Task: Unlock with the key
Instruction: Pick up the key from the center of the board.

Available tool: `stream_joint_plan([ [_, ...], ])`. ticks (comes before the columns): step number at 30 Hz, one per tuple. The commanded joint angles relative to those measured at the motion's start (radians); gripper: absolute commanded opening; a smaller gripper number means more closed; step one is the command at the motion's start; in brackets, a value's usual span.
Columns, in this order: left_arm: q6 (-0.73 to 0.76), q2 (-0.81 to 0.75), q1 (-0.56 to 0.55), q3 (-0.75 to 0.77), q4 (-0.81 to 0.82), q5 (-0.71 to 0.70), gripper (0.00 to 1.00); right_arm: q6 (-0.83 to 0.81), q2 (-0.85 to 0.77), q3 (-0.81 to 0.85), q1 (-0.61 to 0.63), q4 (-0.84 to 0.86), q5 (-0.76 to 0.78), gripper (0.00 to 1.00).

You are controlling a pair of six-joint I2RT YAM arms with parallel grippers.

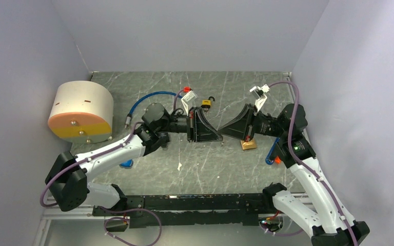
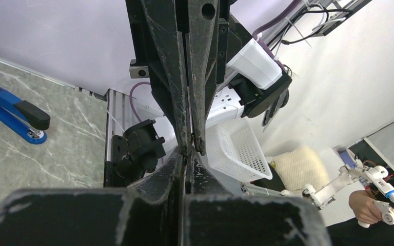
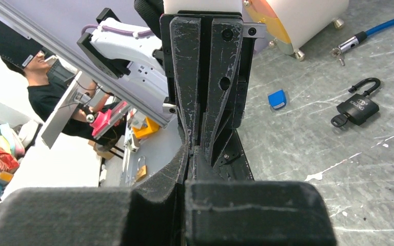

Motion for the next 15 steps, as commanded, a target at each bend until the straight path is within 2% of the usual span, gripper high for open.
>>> stream_joint_plan([
  [1,0.023,0.000,-0.005,0.038,0.012,0.003,0.03,0.048,0.014,-0.003,0.007,0.079,0.037,0.00],
  [3,0.030,-0.003,-0.006,0.041,0.001,0.001,0.03,0.060,0.023,0.002,0.006,0.072,0.042,0.00],
  [5,0.035,-0.008,-0.005,0.040,-0.012,-0.019,0.03,0.058,0.024,0.005,0.006,0.047,0.067,0.10],
  [6,0.034,-0.011,-0.005,0.038,-0.015,-0.029,0.03,0.060,0.020,0.002,0.006,0.048,0.075,0.16],
  [9,0.016,-0.014,0.000,0.033,0.000,-0.045,0.02,0.076,-0.001,-0.012,0.005,0.037,0.125,0.47],
  [11,-0.011,-0.014,0.012,0.020,0.032,-0.047,0.03,0.087,-0.018,-0.021,0.003,0.024,0.151,0.56],
  [15,-0.089,-0.019,0.067,-0.019,0.130,-0.023,0.03,0.122,-0.046,-0.060,-0.002,0.050,0.142,0.58],
])
